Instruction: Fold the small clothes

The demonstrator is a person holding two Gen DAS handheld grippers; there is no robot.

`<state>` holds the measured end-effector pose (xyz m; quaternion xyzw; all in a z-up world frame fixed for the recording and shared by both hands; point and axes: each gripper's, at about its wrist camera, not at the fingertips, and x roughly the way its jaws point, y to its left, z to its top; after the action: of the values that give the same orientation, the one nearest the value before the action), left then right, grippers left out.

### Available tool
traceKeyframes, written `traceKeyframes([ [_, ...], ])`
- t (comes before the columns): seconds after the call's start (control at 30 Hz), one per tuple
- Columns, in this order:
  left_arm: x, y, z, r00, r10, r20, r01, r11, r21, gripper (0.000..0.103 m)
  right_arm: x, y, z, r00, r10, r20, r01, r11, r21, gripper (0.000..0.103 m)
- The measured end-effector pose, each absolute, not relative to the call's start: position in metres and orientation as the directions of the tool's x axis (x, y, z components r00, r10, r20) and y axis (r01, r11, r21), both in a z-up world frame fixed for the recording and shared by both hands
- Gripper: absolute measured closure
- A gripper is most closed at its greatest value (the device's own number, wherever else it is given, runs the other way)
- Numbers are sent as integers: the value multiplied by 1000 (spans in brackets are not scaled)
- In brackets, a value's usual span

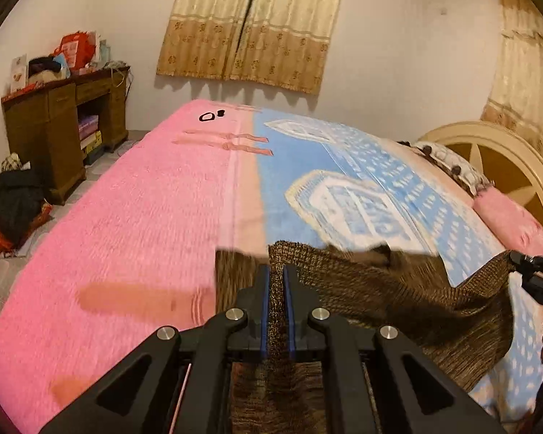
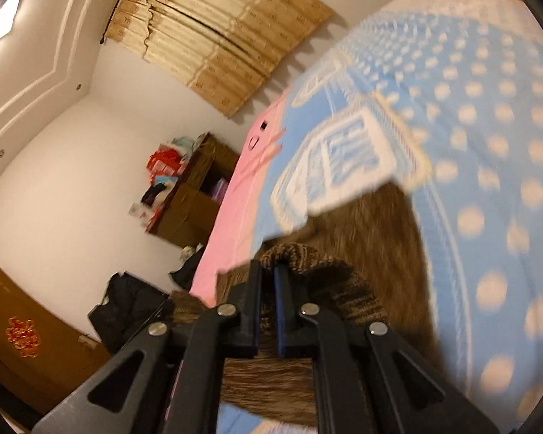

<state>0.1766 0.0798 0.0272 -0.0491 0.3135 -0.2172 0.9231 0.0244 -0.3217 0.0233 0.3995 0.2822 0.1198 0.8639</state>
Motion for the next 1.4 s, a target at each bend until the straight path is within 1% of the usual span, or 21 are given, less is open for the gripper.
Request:
traceKeyframes([
  [0.1,212,74,16,716,-395,-576,326,918,-225,96,68,-339,11,821,400,-408,73,634,770,93],
  [0.2,247,66,-10,699,-352,-623,278,936,-217,96,109,-353,-16,835,349,-426,113,648,753,84],
  [0.23,257,63,-21,670,-342,-659,268,939,-215,96,117,-360,-27,835,316,-450,156,648,745,66],
  [0.27,266,60,-34,634,-328,-700,254,944,-213,96,123,-367,-39,827,285,-485,217,634,742,43],
  [0.3,269,61,-39,620,-328,-713,247,944,-220,96,126,-372,-50,816,272,-510,262,612,746,37],
  [0.37,271,68,-43,602,-368,-709,241,930,-279,95,124,-377,-62,810,286,-512,279,580,765,37],
  [0.47,264,82,-32,616,-414,-670,237,909,-344,95,101,-374,-49,840,239,-488,249,628,737,38],
  [0.53,253,88,-19,640,-419,-644,255,907,-336,95,85,-366,-37,839,227,-495,232,673,702,40],
  [0.6,244,87,-8,655,-393,-645,270,919,-287,95,75,-354,-27,820,199,-537,226,749,623,40],
  [0.67,233,87,-3,654,-367,-662,280,930,-238,95,80,-332,-17,778,115,-618,213,876,432,42],
  [0.8,203,84,2,661,-364,-657,291,931,-222,95,98,-279,-12,728,-31,-684,89,995,50,43],
  [0.83,196,82,1,646,-385,-659,307,922,-237,95,105,-272,-19,705,-64,-707,70,997,-21,46],
  [0.9,182,74,-5,631,-402,-663,330,913,-240,95,127,-263,-39,628,-149,-764,64,988,-139,59],
  [0.93,177,70,-8,627,-400,-668,333,913,-234,95,141,-264,-47,601,-163,-782,79,986,-144,68],
  [1.0,171,59,-21,609,-390,-691,343,915,-214,95,148,-275,-51,597,-117,-793,100,992,-71,68],
  [1.07,171,53,-37,587,-372,-719,327,921,-211,95,157,-298,-47,613,-109,-783,192,981,15,68],
  [1.1,172,53,-45,568,-375,-733,318,921,-225,95,160,-315,-47,623,-93,-777,253,964,88,66],
  [1.13,172,55,-50,551,-379,-743,308,920,-241,95,158,-335,-47,638,-51,-768,311,930,197,61],
  [1.2,168,64,-56,538,-400,-742,294,914,-279,95,136,-378,-54,659,13,-752,428,816,389,59],
  [1.3,154,77,-54,550,-425,-718,302,904,-304,95,96,-387,-56,682,109,-723,376,796,475,59],
  [1.4,134,87,-49,595,-385,-705,291,921,-258,95,36,-368,-55,699,229,-677,270,793,547,59],
])
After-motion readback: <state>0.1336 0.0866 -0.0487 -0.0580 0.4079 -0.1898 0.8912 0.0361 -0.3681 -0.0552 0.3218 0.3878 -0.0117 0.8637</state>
